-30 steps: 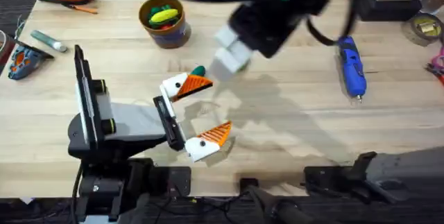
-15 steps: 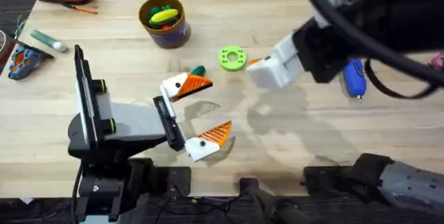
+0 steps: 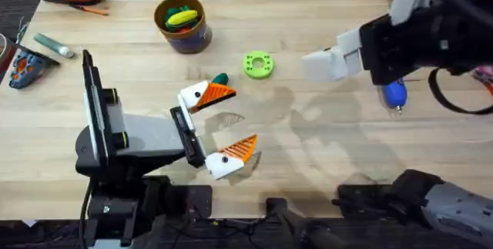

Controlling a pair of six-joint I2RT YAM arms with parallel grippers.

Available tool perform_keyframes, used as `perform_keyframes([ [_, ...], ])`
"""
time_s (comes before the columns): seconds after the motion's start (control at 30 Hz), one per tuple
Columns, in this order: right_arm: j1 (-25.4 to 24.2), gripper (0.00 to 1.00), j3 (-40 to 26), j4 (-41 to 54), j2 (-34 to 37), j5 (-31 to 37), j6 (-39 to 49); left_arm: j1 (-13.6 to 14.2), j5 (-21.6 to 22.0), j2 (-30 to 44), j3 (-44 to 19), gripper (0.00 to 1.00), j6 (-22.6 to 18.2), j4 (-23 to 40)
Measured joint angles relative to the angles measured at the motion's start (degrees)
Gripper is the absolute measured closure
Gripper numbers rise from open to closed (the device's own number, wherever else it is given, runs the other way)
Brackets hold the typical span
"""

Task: Pick up the gripper from the table and insert it into the empty holder that is missing its gripper. Then pick up a screw, insert it into the mounting hole, and use the screwdriver to tighten it. Finally, clean up the table by picking up the vegetable and placing it into the bucket.

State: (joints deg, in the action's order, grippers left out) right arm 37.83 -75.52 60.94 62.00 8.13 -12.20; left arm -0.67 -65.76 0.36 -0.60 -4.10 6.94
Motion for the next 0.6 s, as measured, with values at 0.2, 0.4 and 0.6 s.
perform_keyframes([
  [0.2, -1.2, 0.007, 0.1, -0.6, 0.0, 0.0, -0.3, 0.0, 0.0, 0.0, 0.0, 0.015, 0.0, 0.0],
  [0.4, -1.3, 0.007, 0.1, -0.5, 0.0, 0.0, -0.3, 0.0, 0.0, 0.0, 0.0, 0.015, 0.0, 0.0],
  [0.6, -1.3, 0.007, 0.1, -0.5, 1.1, 0.0, -0.3, 0.0, 0.0, 0.0, 0.0, 0.015, 0.0, 0.0],
])
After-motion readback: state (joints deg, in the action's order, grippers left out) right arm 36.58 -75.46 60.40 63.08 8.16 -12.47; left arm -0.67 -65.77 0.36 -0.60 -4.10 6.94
